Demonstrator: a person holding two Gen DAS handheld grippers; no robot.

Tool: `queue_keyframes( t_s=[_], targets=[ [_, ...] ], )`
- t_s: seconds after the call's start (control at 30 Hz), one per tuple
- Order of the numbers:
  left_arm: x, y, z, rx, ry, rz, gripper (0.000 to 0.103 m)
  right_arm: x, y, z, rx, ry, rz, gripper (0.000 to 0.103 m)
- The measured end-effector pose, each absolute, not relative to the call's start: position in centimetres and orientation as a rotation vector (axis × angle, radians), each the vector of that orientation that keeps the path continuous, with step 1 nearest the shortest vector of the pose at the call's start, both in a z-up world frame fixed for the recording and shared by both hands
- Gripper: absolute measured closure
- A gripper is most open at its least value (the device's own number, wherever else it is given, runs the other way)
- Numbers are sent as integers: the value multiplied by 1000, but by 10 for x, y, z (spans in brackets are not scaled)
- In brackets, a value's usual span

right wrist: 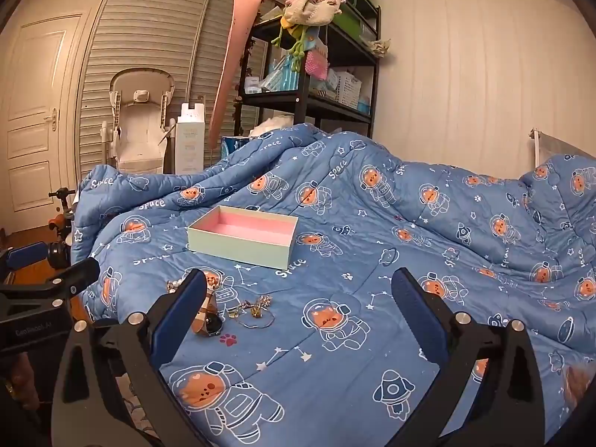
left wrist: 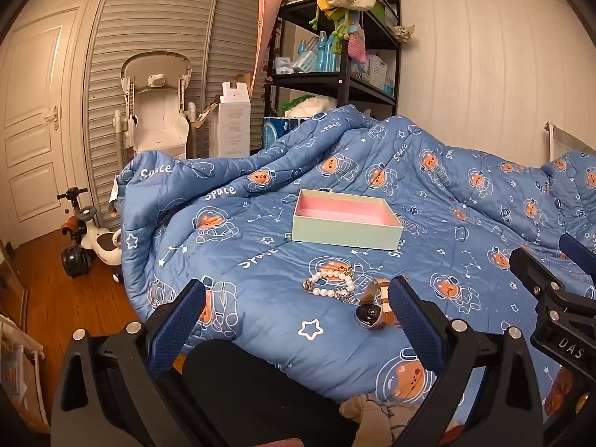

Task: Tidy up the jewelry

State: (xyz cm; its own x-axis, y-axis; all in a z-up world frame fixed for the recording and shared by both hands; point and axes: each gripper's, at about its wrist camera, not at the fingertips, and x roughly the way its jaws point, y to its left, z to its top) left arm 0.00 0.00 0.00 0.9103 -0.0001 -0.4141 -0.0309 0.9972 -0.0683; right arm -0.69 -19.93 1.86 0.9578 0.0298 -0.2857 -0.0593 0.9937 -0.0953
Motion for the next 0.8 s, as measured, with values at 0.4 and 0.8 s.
queue_keyframes(
  t_s=[0.4,0.8],
  targets=[
    [0,0,0,-74,430,15,7,-7,-200,19,-103,287,45,5],
    [0,0,0,-72,432,14,7,-8,-200,19,-102,286,45,5]
  ],
)
